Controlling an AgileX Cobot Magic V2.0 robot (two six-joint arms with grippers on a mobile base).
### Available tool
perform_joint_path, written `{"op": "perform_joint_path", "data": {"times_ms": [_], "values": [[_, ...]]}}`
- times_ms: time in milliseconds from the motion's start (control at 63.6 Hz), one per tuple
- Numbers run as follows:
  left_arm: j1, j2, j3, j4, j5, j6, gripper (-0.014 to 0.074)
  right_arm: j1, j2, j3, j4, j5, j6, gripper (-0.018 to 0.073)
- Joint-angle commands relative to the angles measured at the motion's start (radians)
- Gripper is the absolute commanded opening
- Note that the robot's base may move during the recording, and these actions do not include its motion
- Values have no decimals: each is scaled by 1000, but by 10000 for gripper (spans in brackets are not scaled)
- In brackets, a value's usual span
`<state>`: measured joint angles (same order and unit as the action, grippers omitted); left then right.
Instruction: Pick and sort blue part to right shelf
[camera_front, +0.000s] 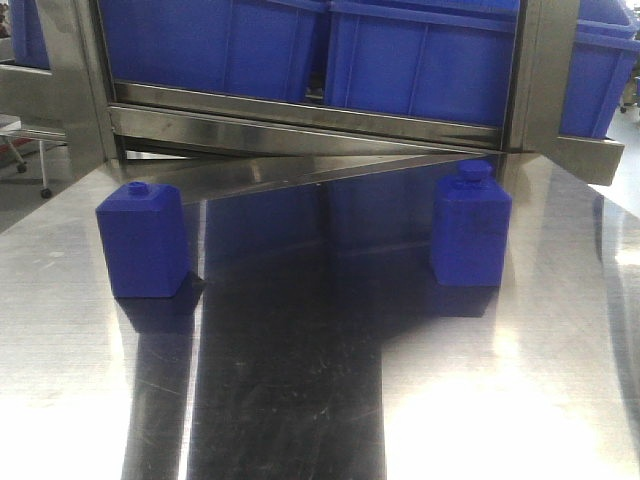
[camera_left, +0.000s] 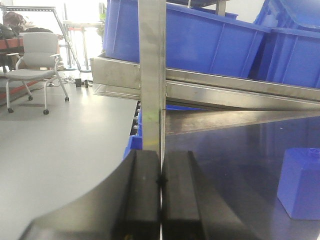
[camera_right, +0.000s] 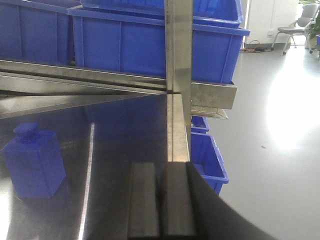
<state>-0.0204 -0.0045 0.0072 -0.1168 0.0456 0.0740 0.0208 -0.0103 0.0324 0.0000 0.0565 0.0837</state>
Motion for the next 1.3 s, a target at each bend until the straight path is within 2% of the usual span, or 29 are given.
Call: {"op": "perform_joint_path", "data": {"times_ms": [0, 141, 330, 723, 801, 911, 974, 1068, 1194, 1288], "values": [[-1, -22, 25, -6, -84, -2, 135, -4, -20, -24, 5, -86, -10, 55], [-1, -22, 25, -6, -84, -2, 135, -3, -20, -58, 0, -73, -10, 55], [-1, -22, 25, -6, -84, -2, 136, -3, 40, -175, -34, 111, -10, 55], [-1, -22, 25, -6, -84, -2, 136, -3, 374, -380, -62, 112, -9, 55], [-1, -22, 25, -6, -84, -2, 135, -3, 447, -406, -108, 119, 30, 55], [-1, -22, 25, -6, -84, -2, 136, 4, 544, -444, -219, 150, 173, 62], [-1, -22, 25, -6, -84, -2, 136, 17, 595, -464, -267, 174, 245, 104], [-1, -22, 25, -6, -84, -2, 135, 46, 669, -497, -283, 198, 313, 260], [-1, -22, 25, -6, -84, -2, 135, 99, 766, -548, -283, 242, 326, 526], [-1, -22, 25, -6, -84, -2, 135, 139, 842, -614, -282, 336, 339, 616]]}}
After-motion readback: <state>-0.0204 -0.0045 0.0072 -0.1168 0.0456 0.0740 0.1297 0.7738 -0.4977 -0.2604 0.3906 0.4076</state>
